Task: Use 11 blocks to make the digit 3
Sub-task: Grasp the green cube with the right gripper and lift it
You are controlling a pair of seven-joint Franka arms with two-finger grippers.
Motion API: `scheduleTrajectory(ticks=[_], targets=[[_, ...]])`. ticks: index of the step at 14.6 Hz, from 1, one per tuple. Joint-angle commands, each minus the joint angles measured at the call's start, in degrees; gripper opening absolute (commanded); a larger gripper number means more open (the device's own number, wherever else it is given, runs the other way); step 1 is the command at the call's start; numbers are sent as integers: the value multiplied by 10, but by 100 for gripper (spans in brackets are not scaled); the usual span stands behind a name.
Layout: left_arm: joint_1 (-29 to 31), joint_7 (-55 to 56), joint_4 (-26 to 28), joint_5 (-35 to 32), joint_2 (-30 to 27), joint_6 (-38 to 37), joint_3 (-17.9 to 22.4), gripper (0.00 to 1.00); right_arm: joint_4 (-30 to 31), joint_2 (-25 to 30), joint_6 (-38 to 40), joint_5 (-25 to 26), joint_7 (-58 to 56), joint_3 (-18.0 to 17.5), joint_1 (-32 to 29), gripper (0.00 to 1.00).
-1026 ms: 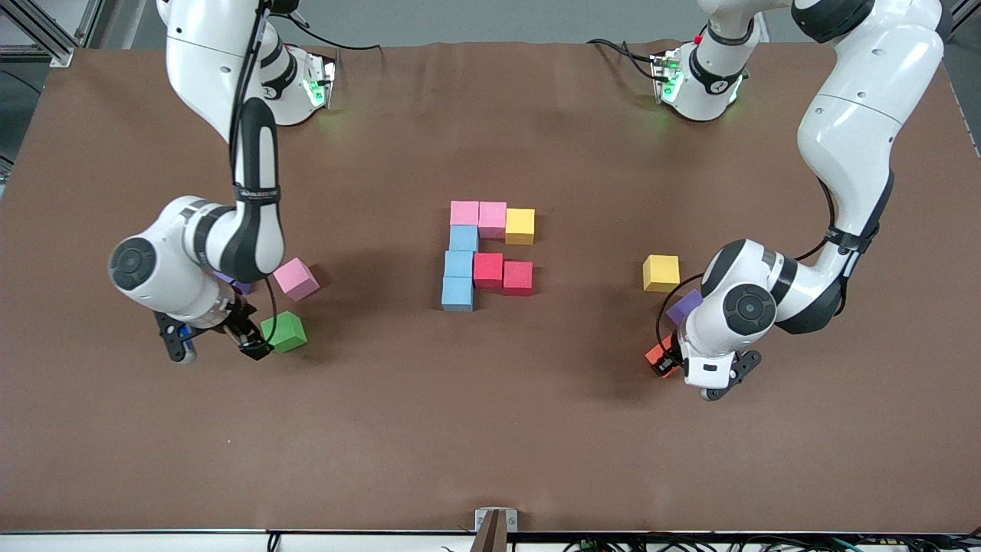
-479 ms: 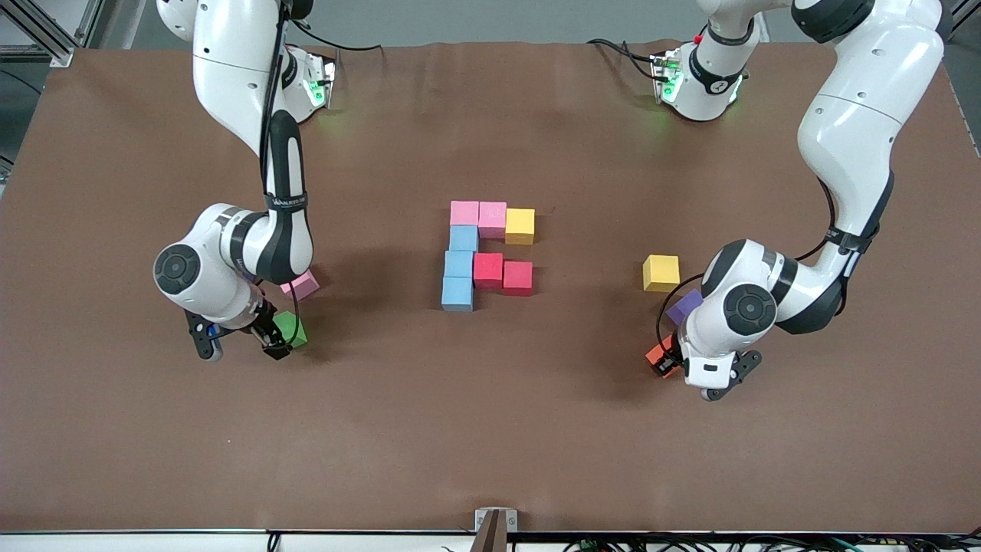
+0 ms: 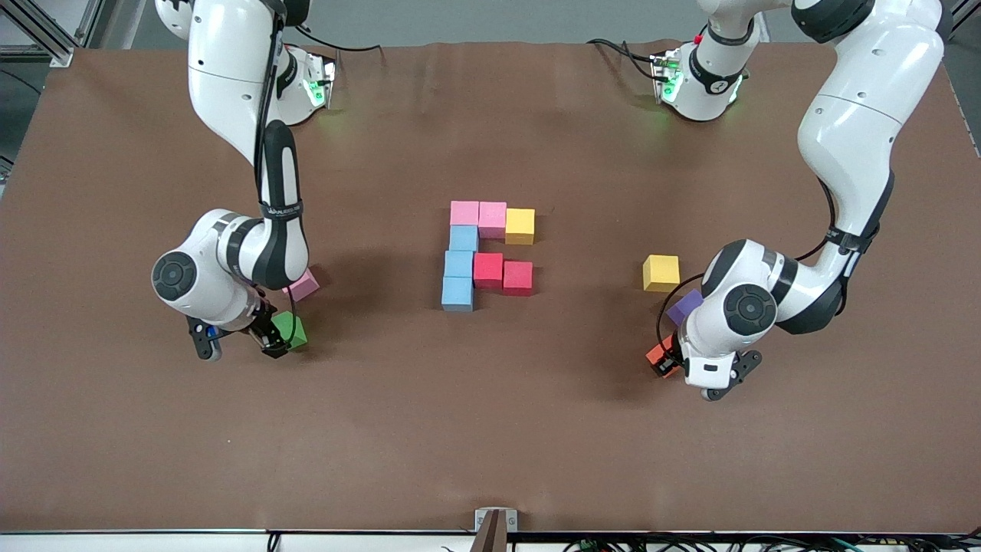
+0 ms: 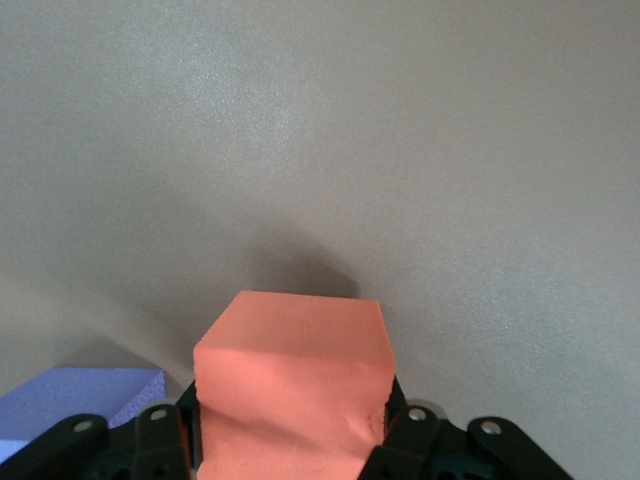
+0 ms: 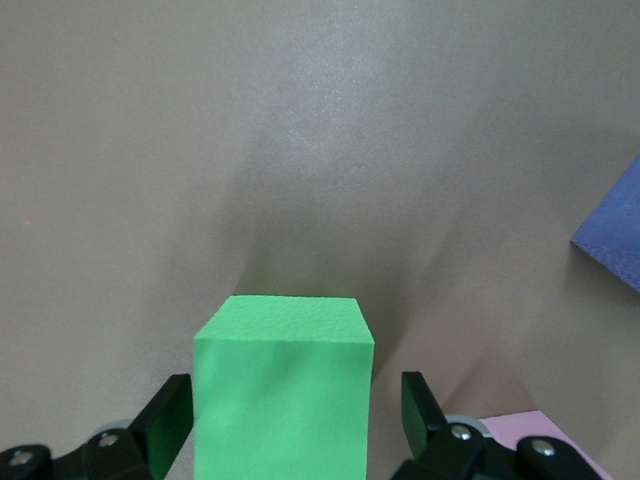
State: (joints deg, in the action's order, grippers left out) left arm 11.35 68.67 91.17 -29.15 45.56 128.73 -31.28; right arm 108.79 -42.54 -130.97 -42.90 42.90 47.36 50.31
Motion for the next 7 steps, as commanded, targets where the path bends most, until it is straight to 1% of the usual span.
scheduleTrajectory(ticks=[1,2,3,4,5,7], targets=[[3,-6,-5,-7,2,-7,-3,44,2,5,-4,-7,-30,-17,-17,54],[3,-6,-5,-7,2,-7,-3,44,1,6,-2,-7,-42,-17,-20,35],[3,-6,-5,-6,1,-7,-3,44,1,6,-2,-8,-54,-17,-20,19],[3,-6,-5,-6,1,-7,-3,44,-2,8,-1,-8,-57,-16,-19,7],[3,-6,-5,-6,1,-7,-3,44,-7,10,0,-8,-59,-16,-15,3],[3,-6,-5,-6,1,-7,-3,44,-16,12,4,-6,-72,-16,-2,1]])
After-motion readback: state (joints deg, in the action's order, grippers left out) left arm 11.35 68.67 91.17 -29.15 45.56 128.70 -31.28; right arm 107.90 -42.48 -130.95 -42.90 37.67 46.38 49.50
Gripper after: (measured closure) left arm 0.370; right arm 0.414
